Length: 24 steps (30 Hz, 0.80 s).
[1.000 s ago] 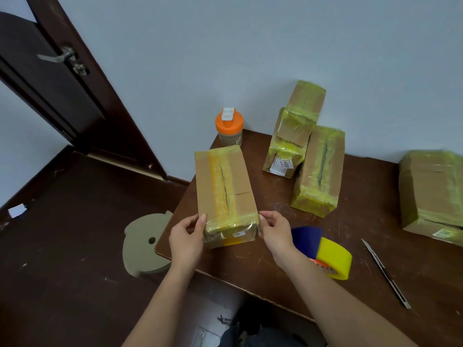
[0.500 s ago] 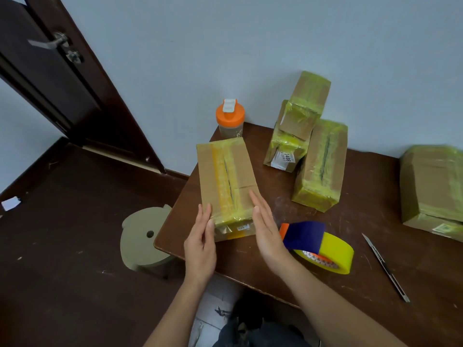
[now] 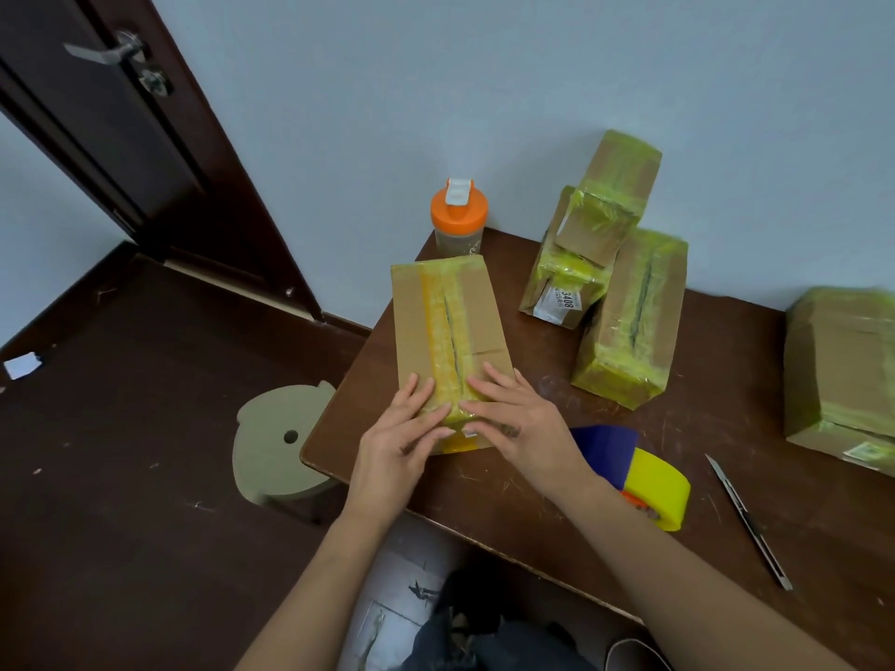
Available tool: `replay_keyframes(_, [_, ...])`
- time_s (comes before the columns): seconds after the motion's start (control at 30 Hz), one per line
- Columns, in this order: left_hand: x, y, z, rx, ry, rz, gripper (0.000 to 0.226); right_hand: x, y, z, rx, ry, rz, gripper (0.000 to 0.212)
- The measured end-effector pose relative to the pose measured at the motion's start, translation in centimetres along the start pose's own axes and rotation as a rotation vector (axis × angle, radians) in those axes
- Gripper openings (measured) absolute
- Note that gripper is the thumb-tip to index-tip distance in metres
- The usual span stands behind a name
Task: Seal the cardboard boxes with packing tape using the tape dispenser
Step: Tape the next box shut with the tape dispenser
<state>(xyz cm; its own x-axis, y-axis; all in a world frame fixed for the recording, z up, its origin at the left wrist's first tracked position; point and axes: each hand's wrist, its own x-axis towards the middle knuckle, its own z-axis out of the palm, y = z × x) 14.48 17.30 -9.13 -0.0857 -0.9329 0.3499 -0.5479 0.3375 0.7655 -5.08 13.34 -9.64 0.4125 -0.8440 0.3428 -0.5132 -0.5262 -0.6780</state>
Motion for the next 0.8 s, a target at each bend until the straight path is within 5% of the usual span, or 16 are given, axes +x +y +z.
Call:
replay_keyframes(0.47, [0.5, -1.8, 0.8, 0.415, 0.133, 0.316, 0.026, 0.1, 1.0, 1.2, -0.316, 0.168, -0.205, 0.026])
replay_keyframes(0.8, [-0.1, -2.2, -0.7, 0.292, -0.045, 0.275, 0.035, 0.3, 1.7, -1.5, -0.066, -0.049, -0.108, 0.041])
